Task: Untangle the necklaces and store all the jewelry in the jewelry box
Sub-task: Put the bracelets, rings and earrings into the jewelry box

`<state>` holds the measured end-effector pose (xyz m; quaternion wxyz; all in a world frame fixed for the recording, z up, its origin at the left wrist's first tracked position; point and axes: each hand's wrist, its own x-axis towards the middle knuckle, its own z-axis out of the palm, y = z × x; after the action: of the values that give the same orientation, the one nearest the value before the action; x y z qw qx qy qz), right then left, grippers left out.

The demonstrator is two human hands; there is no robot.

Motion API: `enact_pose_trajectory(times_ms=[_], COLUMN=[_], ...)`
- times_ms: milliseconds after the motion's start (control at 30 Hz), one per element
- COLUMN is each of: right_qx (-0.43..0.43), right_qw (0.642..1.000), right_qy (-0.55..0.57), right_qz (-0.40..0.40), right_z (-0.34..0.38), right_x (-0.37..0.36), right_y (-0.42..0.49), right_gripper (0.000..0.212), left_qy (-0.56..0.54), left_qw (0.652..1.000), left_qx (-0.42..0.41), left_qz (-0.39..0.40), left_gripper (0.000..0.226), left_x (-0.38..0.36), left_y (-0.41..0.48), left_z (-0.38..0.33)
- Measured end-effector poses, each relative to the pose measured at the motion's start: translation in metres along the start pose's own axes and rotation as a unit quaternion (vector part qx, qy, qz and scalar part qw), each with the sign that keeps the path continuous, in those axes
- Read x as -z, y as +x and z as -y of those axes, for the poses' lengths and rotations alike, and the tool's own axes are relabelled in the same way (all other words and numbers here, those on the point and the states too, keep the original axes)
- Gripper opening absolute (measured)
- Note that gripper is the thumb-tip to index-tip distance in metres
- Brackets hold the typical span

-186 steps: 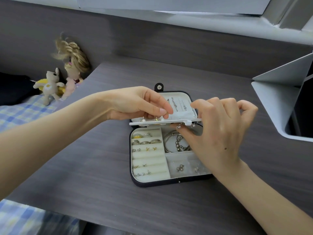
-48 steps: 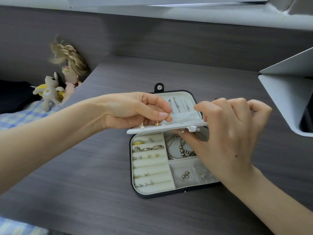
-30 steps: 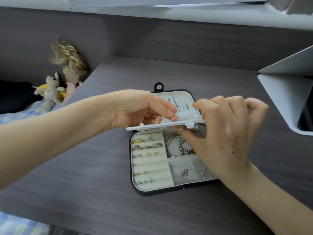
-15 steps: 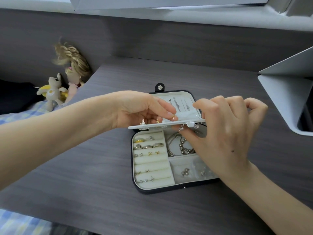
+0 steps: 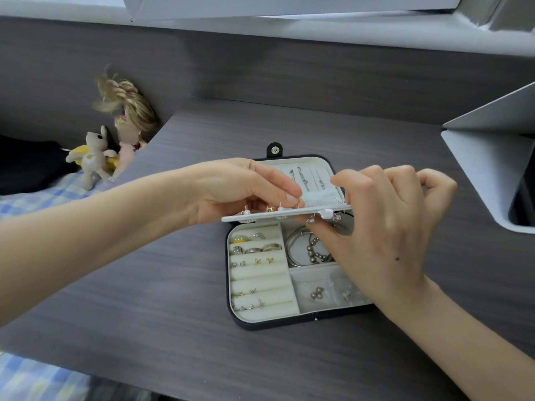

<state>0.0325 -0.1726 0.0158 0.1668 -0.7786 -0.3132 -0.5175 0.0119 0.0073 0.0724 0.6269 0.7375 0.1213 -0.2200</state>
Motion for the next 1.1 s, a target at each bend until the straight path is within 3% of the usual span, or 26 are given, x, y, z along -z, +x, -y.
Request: enact_pose_trajectory(times_ms=[367,767,1100], right_qx=[0.002,0.004,0.017], right_qw=[1.0,1.0,1.0], right_qy=[-0.002,-0.009,-0.017], right_qz=[0.0,-0.005,-0.001], right_z=[-0.001,-0.001,-0.003], right_x=[0.0,-0.001,-0.001], right_y=[0.0,-0.001,-0.002], right_gripper=[0.044,0.041,0.043], left_qy=[0.232,0.262,0.388], left_qw=[0.967,0.96,0.911], left_qx=[-0.108,-0.079,-0.048], left_qz=[-0.006,0.051,0.132], left_gripper=[0.024,0.008,0.018], left_x=[0.001,0.009,0.004], left_y=[-0.002,0.015,0.021], left_z=[-0.013,-0.016,-0.043])
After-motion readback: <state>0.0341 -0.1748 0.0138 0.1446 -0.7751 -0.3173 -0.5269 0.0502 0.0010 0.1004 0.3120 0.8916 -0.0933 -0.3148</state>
